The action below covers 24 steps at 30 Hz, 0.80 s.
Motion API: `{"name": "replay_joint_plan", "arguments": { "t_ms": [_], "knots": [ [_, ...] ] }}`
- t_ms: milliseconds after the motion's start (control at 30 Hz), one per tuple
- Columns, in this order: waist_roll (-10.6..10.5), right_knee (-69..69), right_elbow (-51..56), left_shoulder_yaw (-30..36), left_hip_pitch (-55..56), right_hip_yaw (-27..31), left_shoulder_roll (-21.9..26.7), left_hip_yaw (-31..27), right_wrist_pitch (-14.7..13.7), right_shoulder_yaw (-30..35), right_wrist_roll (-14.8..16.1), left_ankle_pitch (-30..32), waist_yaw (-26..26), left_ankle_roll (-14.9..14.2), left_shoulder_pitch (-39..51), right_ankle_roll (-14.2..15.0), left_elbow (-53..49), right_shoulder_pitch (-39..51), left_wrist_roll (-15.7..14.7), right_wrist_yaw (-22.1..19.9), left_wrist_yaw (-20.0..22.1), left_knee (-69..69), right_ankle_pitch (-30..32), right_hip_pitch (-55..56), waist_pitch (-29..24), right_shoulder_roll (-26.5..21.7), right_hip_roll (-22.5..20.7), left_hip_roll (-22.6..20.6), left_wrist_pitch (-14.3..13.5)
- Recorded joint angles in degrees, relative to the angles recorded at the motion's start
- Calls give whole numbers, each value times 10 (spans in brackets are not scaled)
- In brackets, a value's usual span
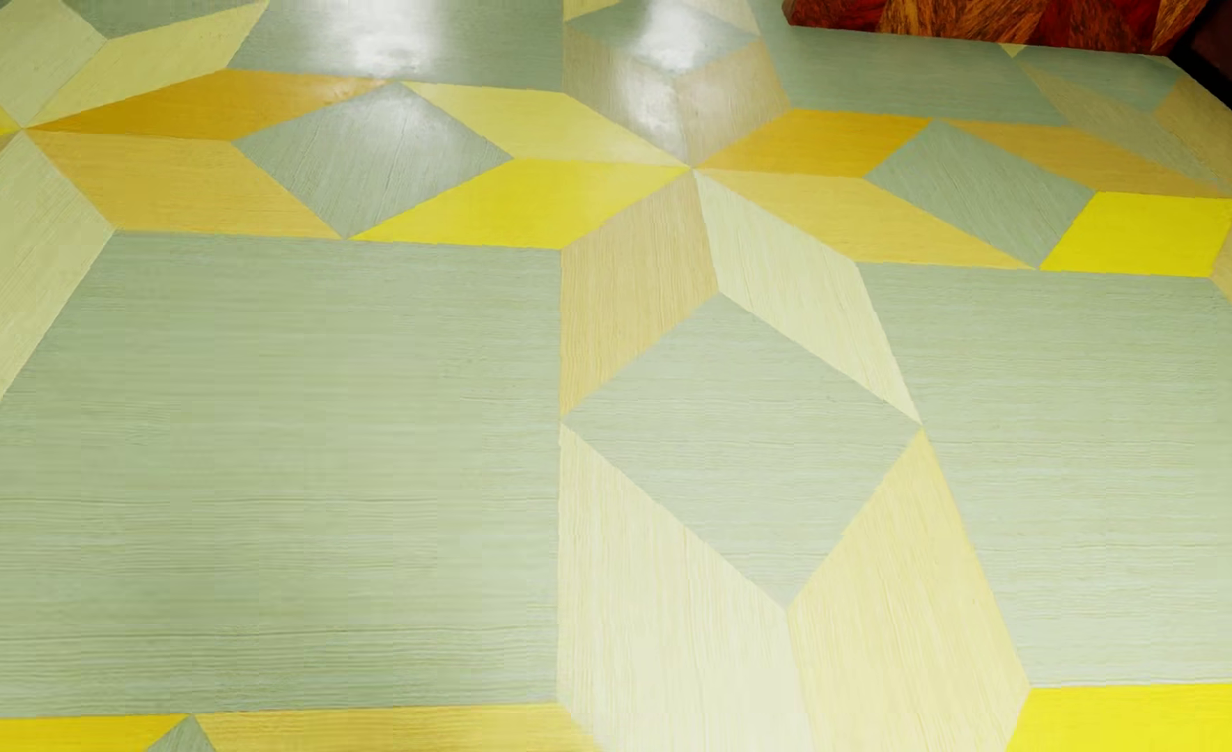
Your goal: Walk towards the chair
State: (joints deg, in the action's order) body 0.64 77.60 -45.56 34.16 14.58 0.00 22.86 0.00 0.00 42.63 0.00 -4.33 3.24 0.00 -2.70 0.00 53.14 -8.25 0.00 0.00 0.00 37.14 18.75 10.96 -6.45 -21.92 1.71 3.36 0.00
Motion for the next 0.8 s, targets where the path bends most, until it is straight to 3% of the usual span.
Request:
{"name": "replay_joint_plan", "arguments": {
  "t_ms": [100,200,233,267,300,333,367,400,433,467,533,567,600,667,733,800],
  "knots": [
    [-11,-43,28,-35,-120,0,23,0,0,-8,0,-14,-101,0,53,0,-21,-61,0,0,0,-46,-55,110,-10,-13,-18,2,0],
    [-14,-333,26,-70,-204,0,38,0,0,-10,0,-62,-139,0,108,0,-41,-99,0,0,0,-62,41,150,-11,-10,-29,1,0],
    [-12,-449,11,-80,-231,0,39,0,0,-2,0,-81,-137,0,122,0,-48,-100,0,0,0,-68,14,142,-6,-4,-34,-4,0],
    [-11,-494,-5,-95,-255,0,37,0,0,-3,0,-95,-138,0,125,0,-61,-98,0,0,0,-74,-116,132,5,2,-38,-8,0],
    [-10,-633,-9,-108,-277,0,34,0,0,3,0,-103,-140,0,124,0,-78,-96,0,0,0,-76,-168,111,11,6,-40,-11,0],
    [-8,-698,-9,-113,-292,0,30,0,0,7,0,-106,-147,0,117,0,-97,-96,0,0,0,-71,-159,98,12,8,-38,-7,0],
    [-13,-580,1,-117,-287,0,27,0,0,4,0,-99,-146,0,107,0,-116,-93,0,0,0,-54,-189,123,18,7,-47,1,0],
    [-18,-545,14,-113,-286,0,24,0,0,3,0,-73,-147,0,92,0,-128,-88,0,0,0,-34,-143,142,22,4,-59,13,0],
    [-27,-524,20,-106,-287,0,17,0,0,1,0,-23,-147,0,69,0,-125,-79,0,0,0,-5,-41,149,20,2,-72,28,0],
    [-36,-489,20,-93,-261,0,7,0,0,-7,0,46,-138,0,46,0,-107,-64,0,0,0,56,4,150,20,0,-82,41,0],
    [-44,-465,20,-39,-153,0,-10,0,0,-30,0,153,-121,0,12,0,-37,-27,0,0,0,259,-38,106,21,-10,-99,66,0],
    [-49,-473,24,-4,-95,0,-16,0,0,-47,0,131,-101,0,7,0,2,-6,0,0,0,355,-75,70,20,-17,-105,76,0],
    [-47,-481,24,21,-45,0,-20,0,0,-67,0,51,-75,0,1,0,31,13,0,0,0,433,-110,36,18,-22,-107,80,0],
    [-34,-507,19,35,43,0,-20,0,0,-104,0,-39,-14,0,-32,0,62,49,0,0,0,480,-191,-44,19,-36,-100,74,0],
    [-21,-527,41,18,111,0,-12,0,0,-140,0,-22,47,0,-72,0,64,74,0,0,0,405,-265,-116,19,-57,-85,66,0],
    [-12,-534,76,10,157,0,-2,0,0,-166,0,23,82,0,-105,0,49,98,0,0,0,242,-319,-170,22,-82,-71,58,0]
  ]
}}
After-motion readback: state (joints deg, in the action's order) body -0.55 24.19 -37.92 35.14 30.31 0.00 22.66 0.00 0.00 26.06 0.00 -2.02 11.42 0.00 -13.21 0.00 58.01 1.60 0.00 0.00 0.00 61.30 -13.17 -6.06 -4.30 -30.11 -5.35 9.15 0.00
